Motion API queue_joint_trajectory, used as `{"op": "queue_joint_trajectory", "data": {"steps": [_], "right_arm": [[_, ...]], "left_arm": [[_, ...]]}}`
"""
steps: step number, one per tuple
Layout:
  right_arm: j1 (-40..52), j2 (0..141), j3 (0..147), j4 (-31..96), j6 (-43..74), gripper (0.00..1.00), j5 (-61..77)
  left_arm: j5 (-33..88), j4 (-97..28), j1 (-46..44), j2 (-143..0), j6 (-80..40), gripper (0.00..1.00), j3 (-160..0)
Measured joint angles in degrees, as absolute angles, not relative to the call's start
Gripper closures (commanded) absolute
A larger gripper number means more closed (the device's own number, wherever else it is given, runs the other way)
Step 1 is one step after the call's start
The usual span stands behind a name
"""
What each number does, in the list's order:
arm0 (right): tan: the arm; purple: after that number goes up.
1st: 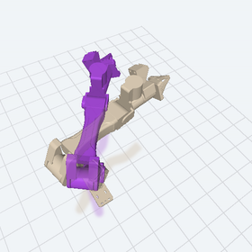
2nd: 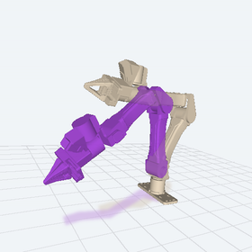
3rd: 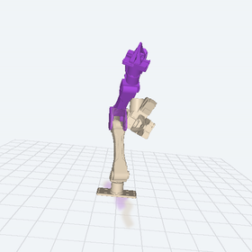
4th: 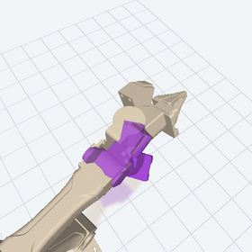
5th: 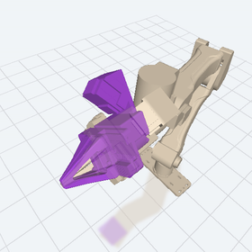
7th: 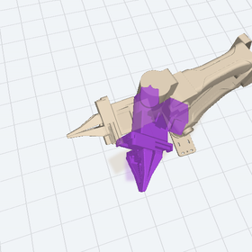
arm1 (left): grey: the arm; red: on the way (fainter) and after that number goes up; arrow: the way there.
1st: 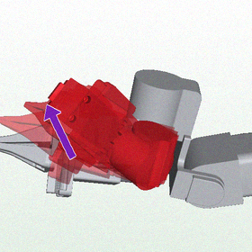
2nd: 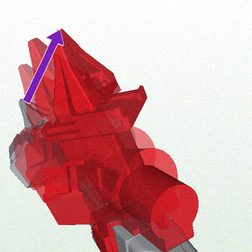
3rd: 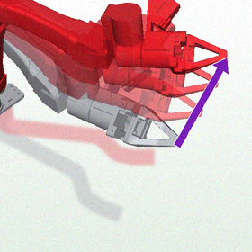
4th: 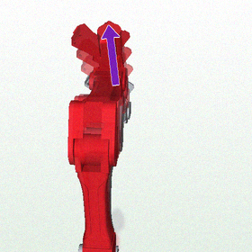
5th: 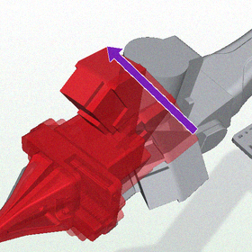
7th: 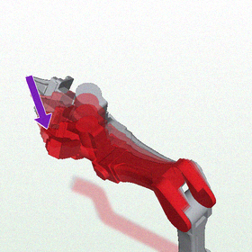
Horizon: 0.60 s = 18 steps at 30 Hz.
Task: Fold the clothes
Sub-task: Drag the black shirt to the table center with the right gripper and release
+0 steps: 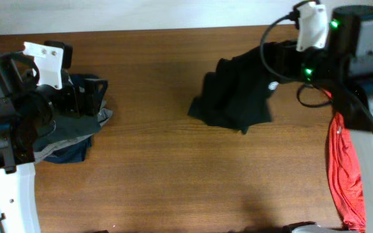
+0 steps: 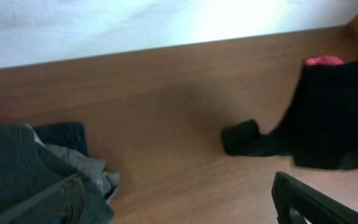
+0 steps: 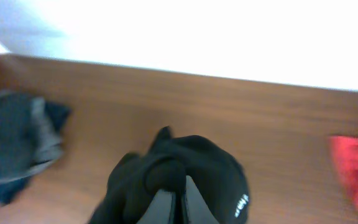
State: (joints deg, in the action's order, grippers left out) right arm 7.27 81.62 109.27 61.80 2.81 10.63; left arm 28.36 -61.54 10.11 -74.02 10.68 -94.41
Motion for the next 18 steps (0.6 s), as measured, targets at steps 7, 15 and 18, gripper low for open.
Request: {"op": "queue_joint_trajectory", "data": {"steps": [7,15,18], "right_arm": [[6.9,76.8,109.6,61.9,0.9,0.95,-1.1],[7.7,77.9,110.4,64.8,2.4,0.95,6.8],[10.4,81.9,110.7,65.9,3.3,0.82,9.7]], "left_arm": [[28.4,-61.7,10.1,-74.0,11.1,0.04,-94.4],[28.3,-61.7,10.1,-74.0,11.2,0.01,-94.4],[28.3,-61.8,10.1,-74.0,11.3,0.01,-94.4]]}}
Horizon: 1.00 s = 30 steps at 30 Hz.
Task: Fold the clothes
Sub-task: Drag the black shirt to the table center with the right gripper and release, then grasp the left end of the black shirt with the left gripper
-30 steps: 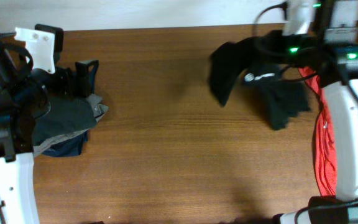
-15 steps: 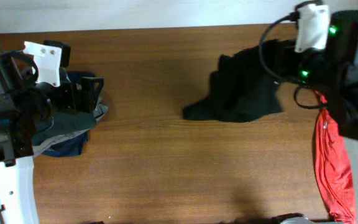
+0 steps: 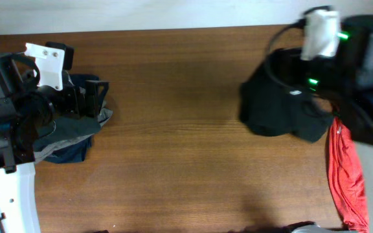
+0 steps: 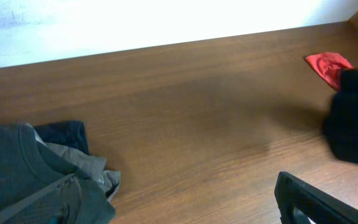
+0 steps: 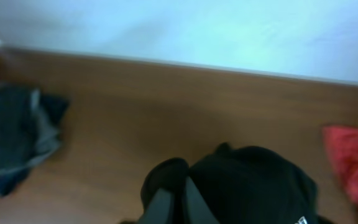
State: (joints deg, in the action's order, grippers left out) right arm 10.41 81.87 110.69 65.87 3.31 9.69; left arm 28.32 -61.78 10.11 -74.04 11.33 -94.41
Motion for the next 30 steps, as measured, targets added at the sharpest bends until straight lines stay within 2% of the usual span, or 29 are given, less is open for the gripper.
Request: {"op": "queue_joint_trajectory", "data": {"steps": [1,2,6,10,15,20,30], "right_arm": [[11.9,84.0,110.7,65.8,3.7,0.69,10.8],[13.4,86.0,110.8,65.5,4.1,0.64,11.8],[19.8,94.9,110.8,64.3,4.1,0.52,15.0],[22.3,99.3,110.6,64.6,3.4,0.47,15.7],[18.5,97.8,110.6,66.3,3.2,0.44,14.7],[11.6,95.0,110.7,70.0,3.4,0.29,14.0],[6.3,95.5,109.5,77.6,5.5,0.28,13.4]], "left_arm": [[28.3,-61.8,10.1,-74.0,11.3,0.01,-94.4],[28.3,-62.0,10.1,-74.0,11.3,0.01,-94.4],[28.3,-62.7,10.1,-74.0,11.3,0.01,-94.4],[28.3,-64.1,10.1,-74.3,11.4,0.01,-94.4],[28.4,-65.9,8.8,-76.2,11.4,0.01,-93.1],[28.4,-65.4,1.5,-82.1,11.6,0.01,-88.7],[27.7,-57.8,-14.0,-101.2,12.7,0.01,-86.4]]}}
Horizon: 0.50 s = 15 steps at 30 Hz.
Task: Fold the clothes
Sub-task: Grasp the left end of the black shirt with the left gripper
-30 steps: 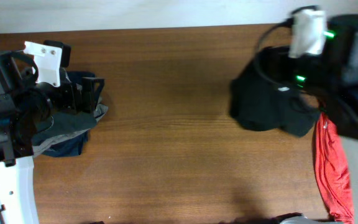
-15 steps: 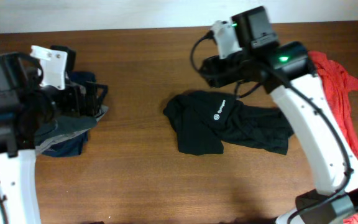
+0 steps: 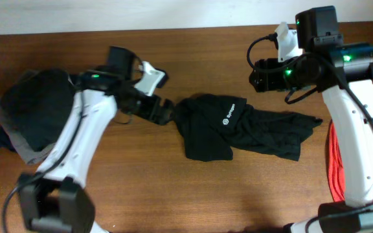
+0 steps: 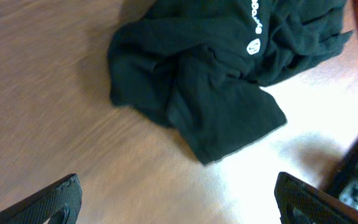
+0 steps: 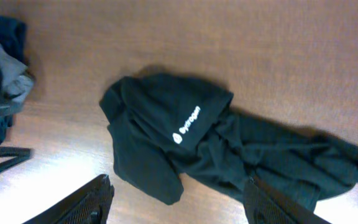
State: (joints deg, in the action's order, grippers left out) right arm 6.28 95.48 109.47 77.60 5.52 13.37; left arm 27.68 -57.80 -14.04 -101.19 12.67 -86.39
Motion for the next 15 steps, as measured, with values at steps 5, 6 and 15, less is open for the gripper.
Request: {"op": "queue_joint_trajectory", "data": {"steps": [5,6,15], "right_arm": [[5.3,98.0,106.6,77.9,5.9,0.28,13.4],[4.9,98.4,106.3,77.9,5.9,0.28,13.4],[1.8,98.6,106.2,78.6,6.0,0.28,13.4]], "left_arm": [[27.0,-56.1,-17.3,-107.3,12.8,0.06,-86.4],[26.9,-55.9,-17.9,-108.7,12.8,0.11,-86.4],[26.2,-51.0,-22.0,-117.4,13.3,0.39,-86.3]]}}
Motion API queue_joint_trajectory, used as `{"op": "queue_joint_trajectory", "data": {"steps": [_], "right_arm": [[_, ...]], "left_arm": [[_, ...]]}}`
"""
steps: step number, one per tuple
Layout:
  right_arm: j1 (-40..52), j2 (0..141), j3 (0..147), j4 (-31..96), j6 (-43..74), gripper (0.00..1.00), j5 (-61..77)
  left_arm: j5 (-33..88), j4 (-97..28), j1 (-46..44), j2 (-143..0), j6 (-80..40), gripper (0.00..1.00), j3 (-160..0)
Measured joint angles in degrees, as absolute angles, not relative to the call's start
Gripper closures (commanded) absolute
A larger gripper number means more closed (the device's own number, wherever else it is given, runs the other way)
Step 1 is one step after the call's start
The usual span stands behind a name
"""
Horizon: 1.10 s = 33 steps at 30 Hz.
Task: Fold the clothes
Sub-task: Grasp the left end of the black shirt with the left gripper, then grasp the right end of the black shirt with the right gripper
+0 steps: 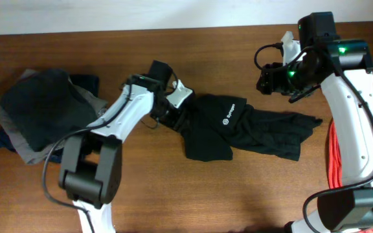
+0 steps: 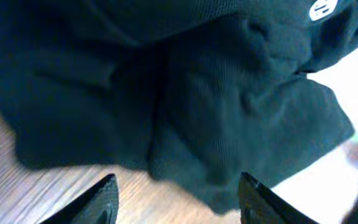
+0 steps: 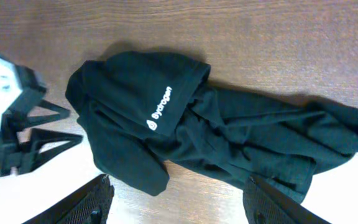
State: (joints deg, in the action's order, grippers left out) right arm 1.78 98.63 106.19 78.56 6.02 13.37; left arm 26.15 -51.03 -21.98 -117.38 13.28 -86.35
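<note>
A black garment (image 1: 238, 133) with a white logo lies crumpled across the middle of the table, a sleeve trailing right. My left gripper (image 1: 175, 118) is open at its left edge; in the left wrist view (image 2: 179, 200) the black garment (image 2: 185, 93) fills the frame between the spread fingers, close below. My right gripper (image 1: 269, 79) is open and held high over the garment's far right part. The right wrist view (image 3: 179, 205) looks down on the whole garment (image 3: 197, 134) and on the left gripper (image 3: 33, 137) beside it.
A pile of dark and grey clothes (image 1: 41, 113) sits at the table's left end. A red garment (image 1: 342, 175) hangs along the right edge. The table's far edge meets a white wall. Bare wood (image 1: 193, 194) shows in front of the garment.
My left gripper has come further right and lower, from beside the garment's left edge to right over its left part. The right arm shifted slightly. The garment lies as before.
First my right gripper was shut on the black garment, holding it up at the back right while the left arm stayed by the pile. Then the garment was further right. Later it lay crumpled on the table, both grippers open, the left one reaching its edge.
</note>
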Motion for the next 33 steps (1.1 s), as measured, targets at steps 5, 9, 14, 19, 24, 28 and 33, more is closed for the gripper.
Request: {"op": "queue_joint_trajectory", "data": {"steps": [5,9,14,19,24,28,33], "right_arm": [[1.5,98.6,106.2,78.9,6.0,0.28,13.4],[1.5,98.6,106.2,79.1,6.0,0.28,13.4],[1.5,98.6,106.2,79.5,6.0,0.28,12.6],[1.5,98.6,106.2,79.9,6.0,0.26,10.9],[1.5,98.6,106.2,80.0,6.0,0.24,9.4],[1.5,98.7,106.2,80.0,6.0,0.23,8.4],[1.5,99.8,106.0,80.0,6.0,0.23,7.9]], "left_arm": [[26.2,-46.6,-23.1,-117.8,13.3,0.51,-86.2],[26.1,-45.4,-23.2,-117.8,13.3,1.00,-86.2],[26.0,-52.8,-22.9,-117.8,13.5,1.00,-87.6],[22.8,-64.6,-20.1,-117.3,13.5,1.00,-94.4],[17.9,-72.5,-13.6,-113.1,13.5,0.99,-103.9],[15.5,-75.1,-7.8,-107.6,13.3,1.00,-109.7],[12.6,-75.5,-0.8,-100.9,12.4,1.00,-111.7]]}}
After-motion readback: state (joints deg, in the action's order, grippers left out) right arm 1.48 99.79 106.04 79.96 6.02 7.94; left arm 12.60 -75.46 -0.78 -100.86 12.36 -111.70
